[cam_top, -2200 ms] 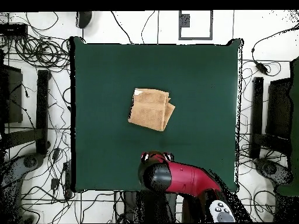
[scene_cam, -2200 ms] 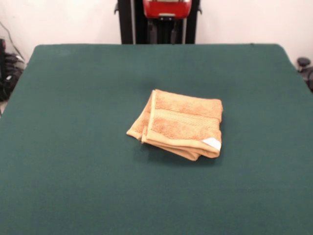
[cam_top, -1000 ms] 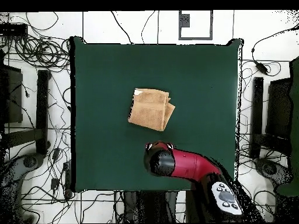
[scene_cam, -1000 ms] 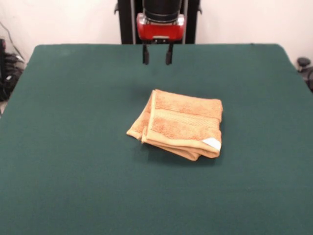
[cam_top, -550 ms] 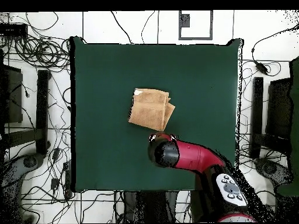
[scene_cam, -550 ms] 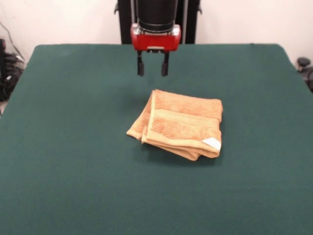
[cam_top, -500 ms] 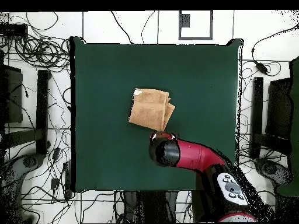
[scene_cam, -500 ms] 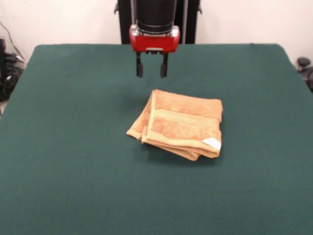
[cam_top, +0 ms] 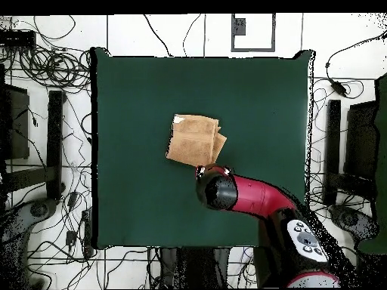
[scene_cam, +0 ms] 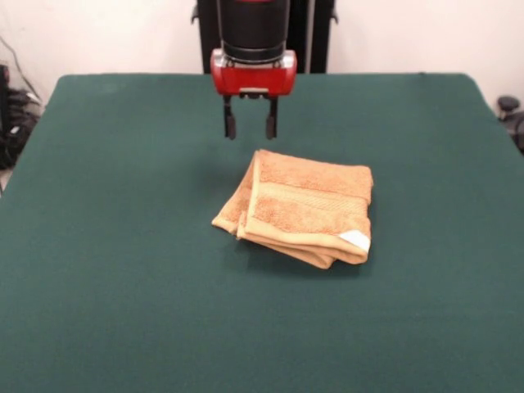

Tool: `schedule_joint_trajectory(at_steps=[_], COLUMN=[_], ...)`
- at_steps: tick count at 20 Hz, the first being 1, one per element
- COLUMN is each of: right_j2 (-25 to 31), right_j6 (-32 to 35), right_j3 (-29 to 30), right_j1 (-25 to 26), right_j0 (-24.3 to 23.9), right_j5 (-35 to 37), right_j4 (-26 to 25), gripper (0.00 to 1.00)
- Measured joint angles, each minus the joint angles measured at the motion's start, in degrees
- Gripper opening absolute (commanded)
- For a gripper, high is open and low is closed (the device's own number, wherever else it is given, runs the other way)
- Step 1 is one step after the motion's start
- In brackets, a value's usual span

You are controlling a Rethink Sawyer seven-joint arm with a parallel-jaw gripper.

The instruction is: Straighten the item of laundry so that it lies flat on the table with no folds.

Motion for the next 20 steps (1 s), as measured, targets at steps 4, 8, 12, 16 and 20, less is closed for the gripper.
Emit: schedule_joint_trajectory(at_steps=[4, 8, 12, 16, 20], right_j2=[0.3, 0.7, 0.8, 0.8, 0.9], right_j6=[0.0, 0.0, 0.0, 0.0, 0.0], right_j3=[-0.5, -1.2, -1.7, -1.7, -2.4], right_j1=[0.4, 1.4, 3.1, 3.7, 4.3], right_j0=[0.0, 0.0, 0.1, 0.2, 1.2], right_j5=[0.0, 0.0, 0.0, 0.0, 0.0], right_j4=[0.0, 0.0, 0.0, 0.0, 0.0], gripper=[1.0, 1.0, 1.0, 1.0, 1.0])
